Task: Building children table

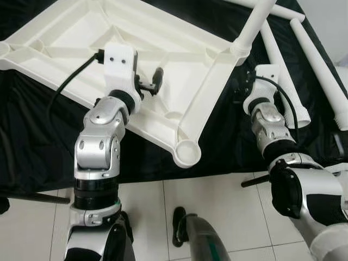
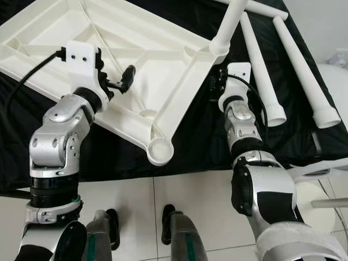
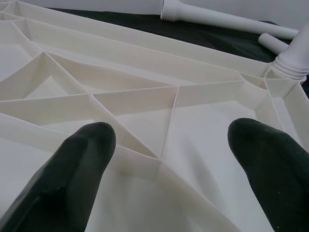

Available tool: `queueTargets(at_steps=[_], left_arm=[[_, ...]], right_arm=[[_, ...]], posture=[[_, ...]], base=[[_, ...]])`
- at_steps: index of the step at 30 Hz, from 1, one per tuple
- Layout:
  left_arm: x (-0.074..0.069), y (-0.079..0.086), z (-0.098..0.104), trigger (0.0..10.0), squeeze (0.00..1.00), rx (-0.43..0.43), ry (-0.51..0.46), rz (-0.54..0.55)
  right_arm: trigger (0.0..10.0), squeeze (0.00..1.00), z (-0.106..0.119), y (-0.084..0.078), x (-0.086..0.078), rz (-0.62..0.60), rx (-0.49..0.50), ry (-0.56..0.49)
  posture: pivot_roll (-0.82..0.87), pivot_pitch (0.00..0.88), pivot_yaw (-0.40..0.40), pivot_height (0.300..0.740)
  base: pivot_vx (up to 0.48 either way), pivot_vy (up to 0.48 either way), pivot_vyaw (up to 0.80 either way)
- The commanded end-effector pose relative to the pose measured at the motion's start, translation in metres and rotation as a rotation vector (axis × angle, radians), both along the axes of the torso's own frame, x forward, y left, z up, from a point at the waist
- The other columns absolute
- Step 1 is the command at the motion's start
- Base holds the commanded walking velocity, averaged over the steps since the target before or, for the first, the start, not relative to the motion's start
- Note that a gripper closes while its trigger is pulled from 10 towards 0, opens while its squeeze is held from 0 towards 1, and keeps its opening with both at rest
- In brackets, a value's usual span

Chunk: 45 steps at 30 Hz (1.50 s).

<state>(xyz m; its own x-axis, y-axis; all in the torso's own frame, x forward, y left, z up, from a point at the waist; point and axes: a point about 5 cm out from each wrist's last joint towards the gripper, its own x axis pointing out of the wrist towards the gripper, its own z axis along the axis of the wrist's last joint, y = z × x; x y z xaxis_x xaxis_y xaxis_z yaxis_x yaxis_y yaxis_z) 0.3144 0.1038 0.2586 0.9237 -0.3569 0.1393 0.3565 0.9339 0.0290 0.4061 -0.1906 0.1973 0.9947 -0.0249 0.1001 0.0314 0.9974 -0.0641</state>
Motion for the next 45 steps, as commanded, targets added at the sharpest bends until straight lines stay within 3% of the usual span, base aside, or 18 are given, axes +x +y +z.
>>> queueTargets(at_steps=[1,7,18,30,35,40,41,44,45], left_arm=[[-0.006,-0.007,-0.003,10.0,0.0,0.013,0.01,-0.081],[-0.01,-0.005,-0.002,10.0,0.0,0.02,0.005,-0.096],[-0.017,-0.002,-0.002,10.0,0.0,0.026,0.008,-0.099],[-0.019,0.003,-0.001,10.0,0.0,0.034,0.012,-0.099],[-0.018,0.006,-0.001,10.0,0.0,0.033,0.007,-0.089],[-0.017,0.01,0.0,10.0,0.0,0.053,-0.005,-0.073],[-0.016,0.013,0.0,10.0,0.0,0.063,-0.009,-0.065],[-0.015,0.014,0.0,10.0,0.0,0.066,-0.011,-0.062],[-0.012,0.019,-0.001,10.0,0.0,0.068,-0.007,-0.049]], right_arm=[[10.0,0.0,-0.004,0.003,0.0,0.01,0.014,0.011],[10.0,0.0,0.003,0.017,0.004,0.066,0.046,0.002],[10.0,0.0,0.019,0.058,0.01,0.2,0.129,-0.018],[10.0,0.0,0.016,0.101,0.007,0.408,0.064,0.016],[10.0,0.0,0.016,0.097,0.007,0.389,0.045,0.004],[10.0,0.0,0.013,0.081,0.006,0.346,0.041,-0.022],[10.0,0.0,0.011,0.07,0.005,0.32,0.056,-0.049],[10.0,0.0,0.011,0.066,0.004,0.311,0.063,-0.061],[10.0,0.0,0.008,0.055,0.0,0.304,0.061,-0.103]], posture=[[0.09,0.268,-0.094,0.74],[0.1,0.273,-0.099,0.74],[0.11,0.277,-0.094,0.74],[0.1,0.279,-0.086,0.74],[0.1,0.274,-0.091,0.74],[0.1,0.264,-0.093,0.74],[0.1,0.257,-0.093,0.74],[0.1,0.256,-0.093,0.74],[0.09,0.247,-0.095,0.74]], base=[[0.0,0.0,0.0],[0.0,0.0,0.0],[0.0,0.0,0.0],[0.0,0.0,0.0],[0.0,0.0,0.0],[0.0,0.0,0.0],[0.0,0.0,0.0],[0.0,0.0,0.0],[0.0,0.0,0.0]])
